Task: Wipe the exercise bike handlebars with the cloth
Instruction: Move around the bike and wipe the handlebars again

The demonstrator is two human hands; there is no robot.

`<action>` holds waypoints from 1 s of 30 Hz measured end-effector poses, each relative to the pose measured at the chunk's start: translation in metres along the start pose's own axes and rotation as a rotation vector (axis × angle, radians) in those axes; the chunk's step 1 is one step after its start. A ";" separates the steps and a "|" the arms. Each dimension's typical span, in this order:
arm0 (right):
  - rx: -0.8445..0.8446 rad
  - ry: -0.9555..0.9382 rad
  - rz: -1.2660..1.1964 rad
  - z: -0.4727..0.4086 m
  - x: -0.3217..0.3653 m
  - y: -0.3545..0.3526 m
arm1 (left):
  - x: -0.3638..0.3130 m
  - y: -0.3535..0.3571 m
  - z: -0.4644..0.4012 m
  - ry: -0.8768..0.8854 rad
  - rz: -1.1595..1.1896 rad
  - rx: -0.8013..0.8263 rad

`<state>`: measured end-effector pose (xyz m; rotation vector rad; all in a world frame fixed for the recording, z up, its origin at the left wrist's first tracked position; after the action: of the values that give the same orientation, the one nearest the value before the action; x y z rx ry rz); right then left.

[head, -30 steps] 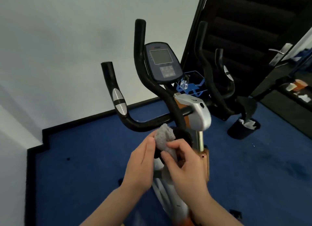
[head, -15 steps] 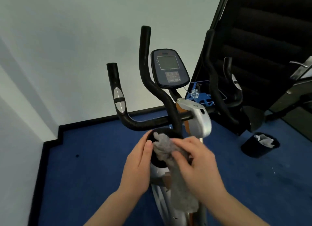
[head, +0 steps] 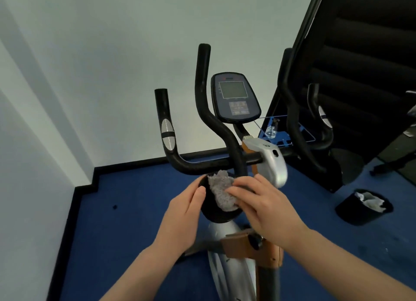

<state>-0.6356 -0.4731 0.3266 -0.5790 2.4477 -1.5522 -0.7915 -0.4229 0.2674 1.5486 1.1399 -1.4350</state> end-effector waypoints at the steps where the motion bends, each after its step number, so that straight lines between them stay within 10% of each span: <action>1: -0.013 0.021 -0.024 -0.005 0.002 -0.001 | 0.000 0.000 0.000 0.000 0.004 -0.004; 11: -0.069 0.091 0.015 0.017 0.012 0.013 | 0.000 0.002 0.003 0.037 -0.007 -0.014; 20: -0.204 0.634 -0.412 -0.001 0.037 0.024 | 0.002 0.003 0.006 0.032 0.067 -0.039; 30: -0.250 0.520 -0.132 0.003 0.004 -0.024 | -0.006 0.001 0.000 0.010 -0.162 -0.113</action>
<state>-0.6328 -0.4866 0.3466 -0.4186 3.0793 -1.6205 -0.7909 -0.4238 0.2729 1.4135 1.3545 -1.4418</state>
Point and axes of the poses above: each hand's wrist, its own z-axis away from the middle knuckle, its own y-axis out of the palm, x = y × z, the point moved 5 cm from there along -z, towards the middle knuckle, and after that the axes turned 5 degrees about z, right-handed, at the moved point
